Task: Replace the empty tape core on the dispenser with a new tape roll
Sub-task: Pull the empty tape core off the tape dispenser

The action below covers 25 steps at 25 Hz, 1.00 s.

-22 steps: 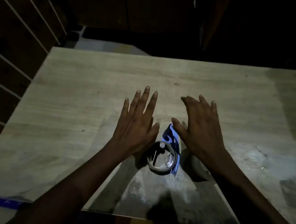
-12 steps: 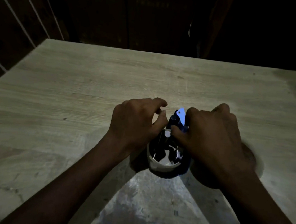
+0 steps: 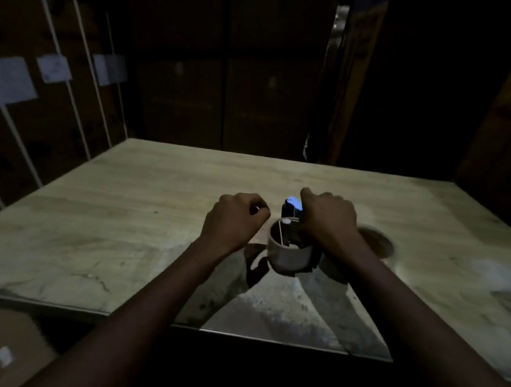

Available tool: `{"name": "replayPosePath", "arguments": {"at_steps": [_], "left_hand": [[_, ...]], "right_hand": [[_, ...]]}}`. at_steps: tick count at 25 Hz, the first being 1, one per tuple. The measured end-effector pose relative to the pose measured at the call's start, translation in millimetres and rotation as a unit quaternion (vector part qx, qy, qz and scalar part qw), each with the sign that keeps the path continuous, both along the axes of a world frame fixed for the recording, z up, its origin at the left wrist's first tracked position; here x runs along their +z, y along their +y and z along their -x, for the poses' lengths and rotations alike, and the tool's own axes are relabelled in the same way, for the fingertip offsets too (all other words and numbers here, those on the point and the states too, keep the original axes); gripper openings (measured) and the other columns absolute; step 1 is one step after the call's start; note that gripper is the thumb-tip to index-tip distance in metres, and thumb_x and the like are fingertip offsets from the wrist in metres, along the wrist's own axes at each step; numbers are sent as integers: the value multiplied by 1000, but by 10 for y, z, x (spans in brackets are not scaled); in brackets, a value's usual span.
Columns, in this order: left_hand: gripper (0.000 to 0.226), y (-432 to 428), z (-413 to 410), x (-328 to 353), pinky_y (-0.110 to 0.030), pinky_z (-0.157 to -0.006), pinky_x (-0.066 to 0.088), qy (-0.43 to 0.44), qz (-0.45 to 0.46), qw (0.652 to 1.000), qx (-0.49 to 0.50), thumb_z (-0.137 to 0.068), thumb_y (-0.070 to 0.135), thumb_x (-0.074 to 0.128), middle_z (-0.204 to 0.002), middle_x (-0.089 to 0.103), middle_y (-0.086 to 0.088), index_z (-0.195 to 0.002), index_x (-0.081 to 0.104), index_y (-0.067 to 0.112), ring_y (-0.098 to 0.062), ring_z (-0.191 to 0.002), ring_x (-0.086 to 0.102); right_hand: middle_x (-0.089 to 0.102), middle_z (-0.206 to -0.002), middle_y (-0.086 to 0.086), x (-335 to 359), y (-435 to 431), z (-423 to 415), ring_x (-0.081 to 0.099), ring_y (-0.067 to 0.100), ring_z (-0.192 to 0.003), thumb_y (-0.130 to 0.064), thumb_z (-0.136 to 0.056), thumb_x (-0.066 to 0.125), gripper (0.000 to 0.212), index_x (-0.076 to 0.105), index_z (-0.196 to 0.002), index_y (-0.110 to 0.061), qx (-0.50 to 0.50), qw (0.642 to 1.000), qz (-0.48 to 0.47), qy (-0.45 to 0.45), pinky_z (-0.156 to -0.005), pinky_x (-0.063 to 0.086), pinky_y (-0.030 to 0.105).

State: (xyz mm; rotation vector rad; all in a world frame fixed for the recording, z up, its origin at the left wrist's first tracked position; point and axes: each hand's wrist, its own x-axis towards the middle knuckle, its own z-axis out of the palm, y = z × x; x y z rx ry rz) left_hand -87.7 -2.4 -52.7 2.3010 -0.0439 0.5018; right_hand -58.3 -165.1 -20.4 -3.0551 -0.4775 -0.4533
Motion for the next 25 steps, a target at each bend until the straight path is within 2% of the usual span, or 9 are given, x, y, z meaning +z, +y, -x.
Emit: {"name": "replayPosePath", "arguments": {"at_steps": [2,5,7,9,13,16,21,23,25], "left_hand": [[20,14,-156,54,-44,-70,59,-11,38,999,8,-85,30,55,-90,75,-3,-95,71,22,-20,-69,68],[30,3,-507,82,-36,-77,53,-35,95,994,42,-88,29,55,-110,69,-9,-115,61,19,-19,-89,63],[35,60,-753,83,-43,-84,52,-12,170,984,48,-90,29,53,-121,62,-13,-123,54,19,-25,-101,60],[31,197,-931,59,-46,-88,52,21,217,975,37,-93,26,47,-122,62,-13,-120,59,18,-27,-106,59],[25,482,-1045,-126,-27,-73,40,50,111,992,10,-92,20,48,-96,70,-8,-83,71,18,-17,-90,58],[27,529,-1046,-158,-32,-70,49,69,79,994,-1,-89,36,52,-75,68,-1,-68,67,27,-20,-76,65],[32,544,-1099,-131,-46,-77,58,89,48,993,-58,-83,53,55,-76,74,-1,-72,74,29,-19,-74,69],[41,566,-1124,-142,-42,-72,58,99,0,994,-54,-76,64,56,-74,74,1,-77,75,28,-16,-71,69],[54,561,-1114,-151,-38,-58,52,107,-15,993,-37,-68,76,51,-62,71,4,-70,74,27,-13,-58,65]], "right_hand": [[60,-92,14,51,48,-63,55,33,-78,-32,-76,67,37,49,-101,-11,-2,999,-35,-20,-64,35,34],[57,-79,7,55,161,-273,51,27,-69,-26,-72,67,19,56,-85,-17,-11,993,-108,-49,-59,36,33],[55,-74,3,16,262,-428,52,26,-67,-25,-70,67,15,62,-83,-21,-4,985,-164,-58,-58,37,32],[65,-78,1,-38,368,-571,59,24,-69,-22,-70,68,17,65,-86,-25,15,975,-213,-56,-59,46,33],[73,-82,-1,-216,526,-740,64,23,-75,-15,-74,68,19,69,-90,-27,58,965,-247,-72,-57,46,30],[71,-81,3,-322,553,-797,57,24,-79,-5,-76,64,24,70,-92,-23,86,958,-252,-103,-54,42,30],[68,-71,3,-369,539,-819,48,19,-70,3,-69,68,30,70,-85,-22,108,947,-267,-142,-48,22,20],[68,-73,4,-403,543,-822,51,21,-71,2,-70,68,29,70,-86,-22,113,945,-279,-131,-48,27,21],[69,-77,6,-434,550,-852,58,23,-76,-3,-73,69,24,71,-87,-22,102,938,-319,-96,-52,42,28]]}}
